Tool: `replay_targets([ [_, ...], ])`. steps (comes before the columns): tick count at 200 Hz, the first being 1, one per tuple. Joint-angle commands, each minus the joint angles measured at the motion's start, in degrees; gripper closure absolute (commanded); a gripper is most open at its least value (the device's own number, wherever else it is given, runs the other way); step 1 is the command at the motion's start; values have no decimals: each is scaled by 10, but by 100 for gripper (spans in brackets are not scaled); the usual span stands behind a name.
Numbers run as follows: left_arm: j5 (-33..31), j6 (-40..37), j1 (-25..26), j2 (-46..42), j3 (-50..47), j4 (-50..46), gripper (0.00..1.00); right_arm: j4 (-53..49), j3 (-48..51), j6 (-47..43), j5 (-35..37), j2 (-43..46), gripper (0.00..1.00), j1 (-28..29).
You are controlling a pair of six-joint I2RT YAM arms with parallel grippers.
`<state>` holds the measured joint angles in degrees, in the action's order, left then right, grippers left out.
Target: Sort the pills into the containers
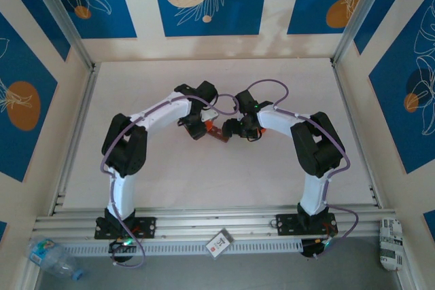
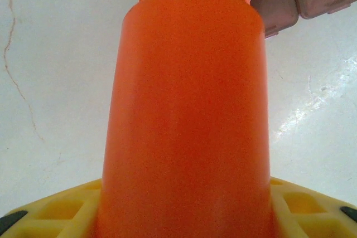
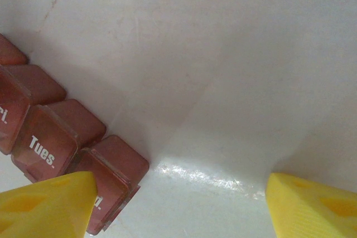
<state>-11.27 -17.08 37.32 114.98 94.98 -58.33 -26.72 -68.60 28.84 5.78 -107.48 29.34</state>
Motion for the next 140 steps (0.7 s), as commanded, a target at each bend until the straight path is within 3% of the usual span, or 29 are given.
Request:
replay_targets([
  [1,-8,-10,5,6,0,-12,100,-19,8,4,2,-21,20,-1],
  [140,-23,-22,4,26,28,-32,100,-21,6,3,2,-23,20,-1],
])
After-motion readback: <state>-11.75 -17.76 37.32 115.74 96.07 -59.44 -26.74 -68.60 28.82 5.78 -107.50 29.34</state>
